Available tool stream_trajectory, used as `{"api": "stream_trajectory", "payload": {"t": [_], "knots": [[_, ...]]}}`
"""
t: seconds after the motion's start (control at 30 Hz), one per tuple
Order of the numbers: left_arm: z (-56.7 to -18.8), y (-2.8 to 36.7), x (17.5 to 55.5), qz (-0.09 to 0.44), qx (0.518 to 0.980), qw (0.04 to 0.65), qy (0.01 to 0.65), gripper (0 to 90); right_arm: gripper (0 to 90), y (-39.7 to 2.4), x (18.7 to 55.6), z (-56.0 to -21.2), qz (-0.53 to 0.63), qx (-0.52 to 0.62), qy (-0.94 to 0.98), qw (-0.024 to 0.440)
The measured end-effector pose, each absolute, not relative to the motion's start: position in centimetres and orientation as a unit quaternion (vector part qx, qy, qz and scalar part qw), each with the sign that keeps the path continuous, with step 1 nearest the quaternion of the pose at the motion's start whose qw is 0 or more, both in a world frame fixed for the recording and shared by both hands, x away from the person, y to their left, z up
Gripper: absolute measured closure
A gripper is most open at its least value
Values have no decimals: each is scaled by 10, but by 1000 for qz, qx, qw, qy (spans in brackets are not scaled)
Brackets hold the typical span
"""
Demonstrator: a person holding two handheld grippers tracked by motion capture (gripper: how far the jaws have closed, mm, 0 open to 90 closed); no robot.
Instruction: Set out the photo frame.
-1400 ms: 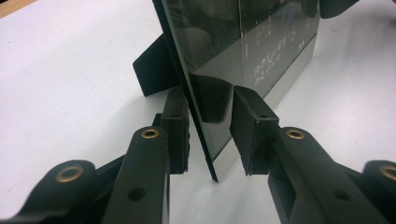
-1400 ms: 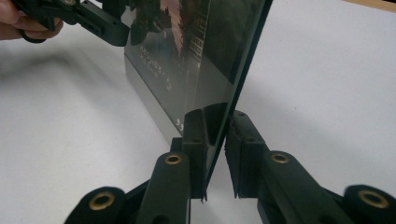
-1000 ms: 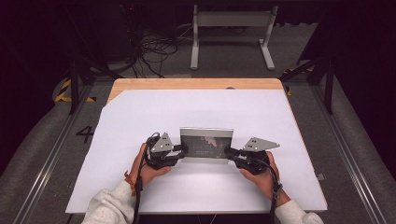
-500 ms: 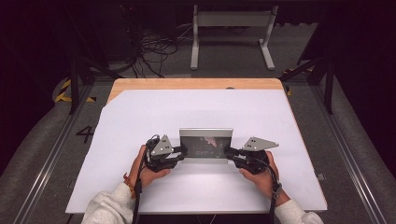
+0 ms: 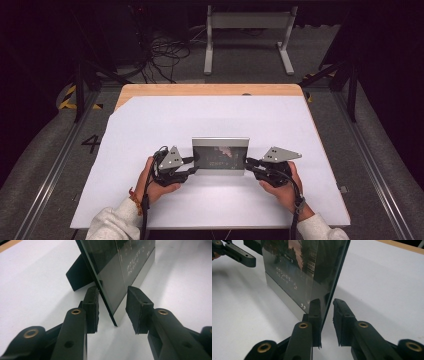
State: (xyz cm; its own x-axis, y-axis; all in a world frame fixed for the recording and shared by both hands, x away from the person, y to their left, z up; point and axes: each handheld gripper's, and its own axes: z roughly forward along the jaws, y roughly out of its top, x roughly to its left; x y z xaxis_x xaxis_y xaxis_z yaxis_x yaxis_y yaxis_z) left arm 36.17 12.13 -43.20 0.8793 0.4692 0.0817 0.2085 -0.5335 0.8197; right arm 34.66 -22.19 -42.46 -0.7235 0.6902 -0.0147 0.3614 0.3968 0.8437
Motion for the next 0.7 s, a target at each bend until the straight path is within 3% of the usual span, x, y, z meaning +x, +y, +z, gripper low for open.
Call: {"api": "stream_trajectory", "payload": {"t": [0.7], "knots": [[-427,160,337,175,856,435,216,565,711,-239,328,-414,427,301,822,226]]}}
